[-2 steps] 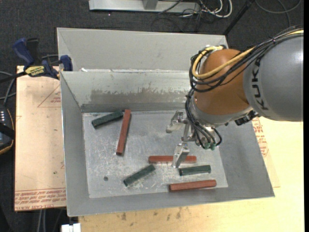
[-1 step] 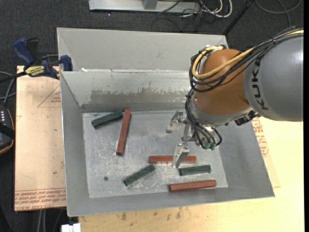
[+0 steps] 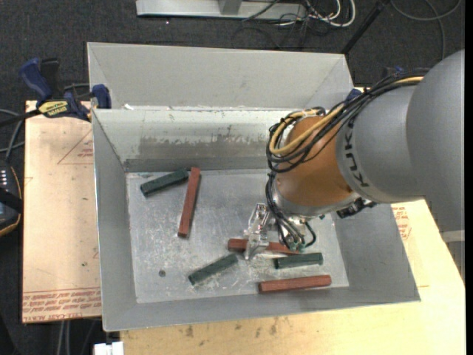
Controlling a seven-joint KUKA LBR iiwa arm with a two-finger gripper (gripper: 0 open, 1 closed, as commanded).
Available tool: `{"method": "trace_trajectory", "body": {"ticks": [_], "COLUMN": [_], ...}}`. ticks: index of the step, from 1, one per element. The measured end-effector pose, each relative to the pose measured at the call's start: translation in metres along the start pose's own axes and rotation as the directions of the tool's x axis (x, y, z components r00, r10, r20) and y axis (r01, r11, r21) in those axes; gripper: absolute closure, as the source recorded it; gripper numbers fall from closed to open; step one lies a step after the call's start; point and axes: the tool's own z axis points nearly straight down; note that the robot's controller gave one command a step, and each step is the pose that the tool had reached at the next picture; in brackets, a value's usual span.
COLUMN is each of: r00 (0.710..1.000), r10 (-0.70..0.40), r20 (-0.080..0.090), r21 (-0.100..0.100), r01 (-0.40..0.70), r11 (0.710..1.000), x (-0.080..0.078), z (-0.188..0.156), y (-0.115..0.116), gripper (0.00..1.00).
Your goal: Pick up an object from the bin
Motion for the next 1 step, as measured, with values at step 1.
{"method": "trace_trajectory", "body": {"ticks": [1], "r00": [1.0], "r10": [0.0], "r20": [0.0], "r21": [0.0], "r01": [0.0], "r11": [1.0], "x": [0.0], "z": [0.0], "y": [0.0], "gripper": [1.0]}}
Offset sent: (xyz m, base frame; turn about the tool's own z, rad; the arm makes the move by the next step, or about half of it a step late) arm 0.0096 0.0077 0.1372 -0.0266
